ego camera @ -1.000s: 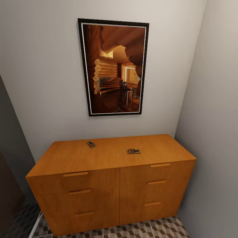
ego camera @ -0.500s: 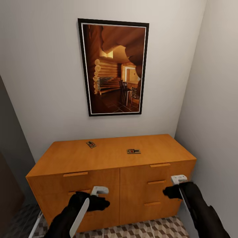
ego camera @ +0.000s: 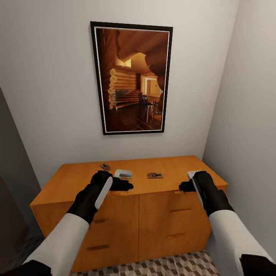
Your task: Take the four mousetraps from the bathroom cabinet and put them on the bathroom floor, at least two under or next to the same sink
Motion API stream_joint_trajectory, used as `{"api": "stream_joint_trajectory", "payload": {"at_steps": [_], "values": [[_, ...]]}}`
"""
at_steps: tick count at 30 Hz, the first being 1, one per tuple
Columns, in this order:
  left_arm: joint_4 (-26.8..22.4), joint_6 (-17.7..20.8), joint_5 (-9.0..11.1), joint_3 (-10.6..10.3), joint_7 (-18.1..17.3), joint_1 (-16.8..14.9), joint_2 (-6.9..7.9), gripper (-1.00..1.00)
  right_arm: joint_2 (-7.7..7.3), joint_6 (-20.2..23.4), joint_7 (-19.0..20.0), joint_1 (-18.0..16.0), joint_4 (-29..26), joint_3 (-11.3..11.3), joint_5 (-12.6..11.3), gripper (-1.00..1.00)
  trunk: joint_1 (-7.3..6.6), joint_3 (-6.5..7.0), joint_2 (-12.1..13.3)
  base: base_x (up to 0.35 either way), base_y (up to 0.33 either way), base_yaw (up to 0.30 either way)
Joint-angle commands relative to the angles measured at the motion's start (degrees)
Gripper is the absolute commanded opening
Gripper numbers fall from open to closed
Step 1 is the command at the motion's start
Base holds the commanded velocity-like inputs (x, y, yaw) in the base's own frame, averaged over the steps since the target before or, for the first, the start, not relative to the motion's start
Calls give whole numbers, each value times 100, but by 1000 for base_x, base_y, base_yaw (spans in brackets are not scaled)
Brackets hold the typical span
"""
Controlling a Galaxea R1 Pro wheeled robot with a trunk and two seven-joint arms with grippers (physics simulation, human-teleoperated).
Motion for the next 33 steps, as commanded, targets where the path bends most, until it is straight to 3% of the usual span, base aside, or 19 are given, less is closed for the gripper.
{"api": "stream_joint_trajectory", "payload": {"at_steps": [1, 10, 16, 19, 24, 27, 33], "values": [[122, 31, 18, 0, 7, -194, -4, 100, 24, 0, -13, -165, 145, -7, 65, 100, 0, -9, -5, 0, 0, 0], [1402, 47, 63, 48, -7, -1700, -3, 100, 163, -235, -353, -1361, 1178, -9, 51, 100, 0, -9, -5, 0, 0, 0], [2146, 23, 71, 219, -23, -2469, 70, 100, 262, -395, -445, -1815, 1526, -12, 45, 100, 0, -9, -5, 0, 0, 0], [2344, 9, 70, 278, -30, -2660, 117, 100, 338, -440, -494, -1883, 1578, -13, 46, 100, 0, -9, -5, 0, 0, 0], [2792, -94, 77, 356, -44, -2991, 280, 100, 627, -511, -703, -1966, 1644, -13, 50, 100, 0, -9, -5, 0, 0, 0], [3042, -270, 77, 373, -62, -3081, 360, 100, 787, -528, -850, -1986, 1661, -5, 57, 100, 0, -9, -5, 0, 0, 0], [3388, -566, 74, 388, -160, -3145, 451, 100, 929, -531, -1002, -1999, 1671, 3, 53, 100, 0, -9, -5, 0, 0, 0]]}}
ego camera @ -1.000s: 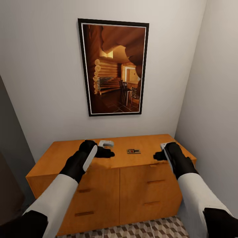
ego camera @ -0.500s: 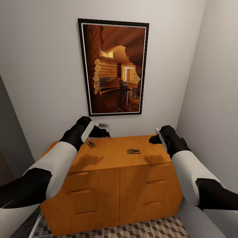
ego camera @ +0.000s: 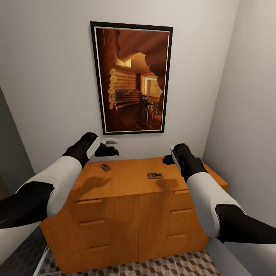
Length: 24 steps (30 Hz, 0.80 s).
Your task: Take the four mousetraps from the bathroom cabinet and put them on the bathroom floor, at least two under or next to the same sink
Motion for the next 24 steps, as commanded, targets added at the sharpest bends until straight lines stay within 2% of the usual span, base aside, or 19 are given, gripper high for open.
{"api": "stream_joint_trajectory", "payload": {"at_steps": [1, 10, 24], "values": [[44, -21, 11, -33, -47, -11, 18, 100, 23, 19, -8, -6, -3, -32, 19, 100, 0, -7, -5, 0, 0, 0], [202, -145, -21, -28, -345, -32, 67, 100, 63, 32, 14, -10, 2, -43, -4, 100, 0, -7, -5, 0, 0, 0], [229, -170, -31, -28, -429, -36, 83, 100, 26, 65, 38, -11, 3, -26, -3, 100, 0, -7, -5, 0, 0, 0]]}}
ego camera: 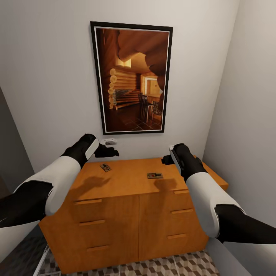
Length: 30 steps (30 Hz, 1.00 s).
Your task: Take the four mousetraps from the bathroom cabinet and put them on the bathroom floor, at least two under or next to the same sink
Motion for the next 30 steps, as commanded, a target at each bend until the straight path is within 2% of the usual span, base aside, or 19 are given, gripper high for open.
{"api": "stream_joint_trajectory", "payload": {"at_steps": [1, 30], "values": [[-9, 15, 43, -51, 7, -5, 7, 100, 5, 18, 7, -5, -7, -33, 27, 100, 0, -7, -5, 0, 0, 0], [-16, -206, 3, -99, 70, -5, -7, 100, 29, -16, 5, -5, -12, -30, 51, 100, 0, -7, -5, 1, 0, 0]]}}
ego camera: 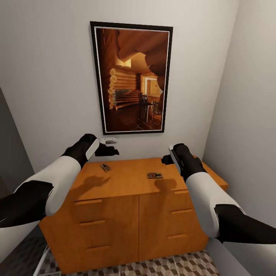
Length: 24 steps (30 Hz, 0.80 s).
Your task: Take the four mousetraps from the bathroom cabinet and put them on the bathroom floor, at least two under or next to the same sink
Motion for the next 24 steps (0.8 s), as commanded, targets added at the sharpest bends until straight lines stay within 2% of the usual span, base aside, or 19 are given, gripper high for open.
{"api": "stream_joint_trajectory", "payload": {"at_steps": [1, 24], "values": [[2, 19, 52, -47, 14, -5, 6, 100, 8, 17, 5, -5, -5, -31, 24, 100, 1, -7, -5, 62, 0, 0], [174, -4, 55, -40, 40, -5, -19, 100, -40, 11, 2, -5, -7, -25, 32, 100, 1, -7, -5, 239, 0, 0]]}}
